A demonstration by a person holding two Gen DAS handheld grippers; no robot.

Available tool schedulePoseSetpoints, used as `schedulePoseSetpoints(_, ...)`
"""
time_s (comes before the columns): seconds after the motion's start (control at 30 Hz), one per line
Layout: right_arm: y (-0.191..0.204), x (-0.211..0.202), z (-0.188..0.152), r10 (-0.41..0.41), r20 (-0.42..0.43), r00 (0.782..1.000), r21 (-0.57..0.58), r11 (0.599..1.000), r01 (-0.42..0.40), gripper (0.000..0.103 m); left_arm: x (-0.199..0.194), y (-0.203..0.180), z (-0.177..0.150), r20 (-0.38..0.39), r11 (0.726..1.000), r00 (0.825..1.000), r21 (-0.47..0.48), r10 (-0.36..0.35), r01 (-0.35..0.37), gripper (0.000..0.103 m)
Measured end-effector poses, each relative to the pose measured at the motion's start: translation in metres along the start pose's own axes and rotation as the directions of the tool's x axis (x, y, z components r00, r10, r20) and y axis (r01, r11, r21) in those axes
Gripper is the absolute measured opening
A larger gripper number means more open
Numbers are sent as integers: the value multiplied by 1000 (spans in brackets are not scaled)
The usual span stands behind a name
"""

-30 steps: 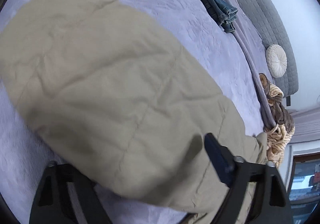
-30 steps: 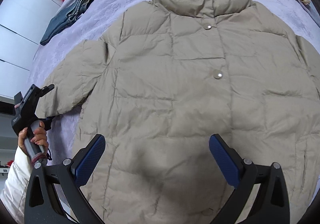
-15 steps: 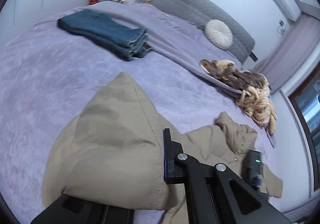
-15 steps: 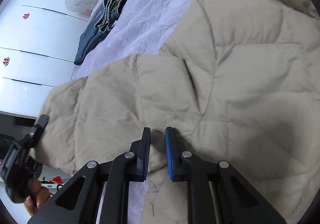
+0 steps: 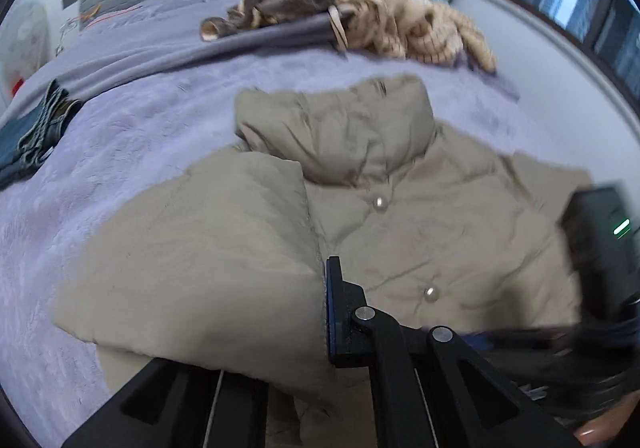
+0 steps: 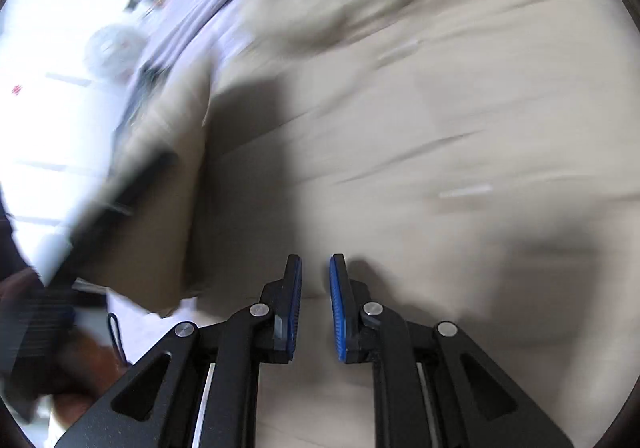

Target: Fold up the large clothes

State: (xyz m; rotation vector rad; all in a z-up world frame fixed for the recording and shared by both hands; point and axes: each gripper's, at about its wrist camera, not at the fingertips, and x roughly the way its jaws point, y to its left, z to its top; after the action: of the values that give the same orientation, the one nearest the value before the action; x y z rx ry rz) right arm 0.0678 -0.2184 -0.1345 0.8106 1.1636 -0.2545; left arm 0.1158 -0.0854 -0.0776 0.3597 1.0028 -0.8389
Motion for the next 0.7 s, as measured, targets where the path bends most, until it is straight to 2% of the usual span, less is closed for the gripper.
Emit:
schedulePoseSetpoints(0.07, -25, -24, -2, -51, 29, 998, 13, 999, 51, 17, 29, -26, -13, -59, 994, 995, 80, 75, -70, 7)
schedulePoseSetpoints(0.1, -33, -33, -5, -74, 37, 997, 11, 997, 73, 17, 37, -32, -21, -79, 991, 992, 97, 99, -91, 20)
schedulePoseSetpoints(0.13, -39, -38, -7, -93, 43, 995, 6, 996, 93, 17, 41, -35, -28, -90, 991, 991, 99, 99, -90, 48)
schedulePoseSetpoints(0.17, -41, -46, -9, -105, 47, 993, 3, 994, 105, 17, 40, -37, -32, -85, 993, 992, 87, 88, -81, 66)
schedulePoseSetpoints(0.2, -43, -49, -11, -113, 50, 992, -2, 994, 114, 17, 36, -37, -35, -70, 994, 993, 69, 90, -85, 92)
schedulePoseSetpoints(0.23, -43, -56, -11, -117, 51, 992, -6, 993, 117, 17, 28, -38, -37, -48, 993, 993, 59, 105, -102, 95)
schedulePoseSetpoints(0.3, -38, -58, -6, -134, 54, 989, -36, 990, 136, 17, 12, -35, -40, -36, 991, 991, 55, 126, -124, 95)
schedulePoseSetpoints(0.37, -29, -64, 0, -155, 56, 986, -86, 983, 160, 18, -7, -24, -46, -20, 991, 991, 11, 131, -131, 95)
schedulePoseSetpoints(0.4, -20, -65, -1, -169, 63, 984, -132, 976, 176, 29, -20, -9, -50, -7, 991, 991, -38, 132, -132, 95)
schedulePoseSetpoints(0.43, -8, -68, -5, -180, 80, 980, -193, 962, 192, 58, -31, 5, -54, 3, 987, 990, -87, 140, -139, 95)
schedulePoseSetpoints(0.5, 23, -73, -4, -197, 135, 971, -312, 922, 230, 93, -49, 43, -66, 3, 964, 988, -218, 156, -152, 95)
schedulePoseSetpoints(0.53, 48, -72, -10, -186, 174, 967, -400, 884, 242, 94, -52, 67, -72, -15, 942, 988, -298, 155, -153, 95)
schedulePoseSetpoints(0.6, 91, -58, -21, -191, 203, 960, -544, 793, 273, 94, -53, 111, -91, -67, 878, 986, -450, 153, -167, 92)
schedulePoseSetpoints(0.63, 108, -47, -29, -218, 222, 950, -603, 735, 310, 94, -50, 127, -100, -93, 848, 982, -496, 161, -186, 83)
schedulePoseSetpoints(0.7, 135, -15, -45, -298, 269, 916, -693, 601, 399, 94, -37, 148, -115, -158, 807, 973, -545, 169, -229, 83)
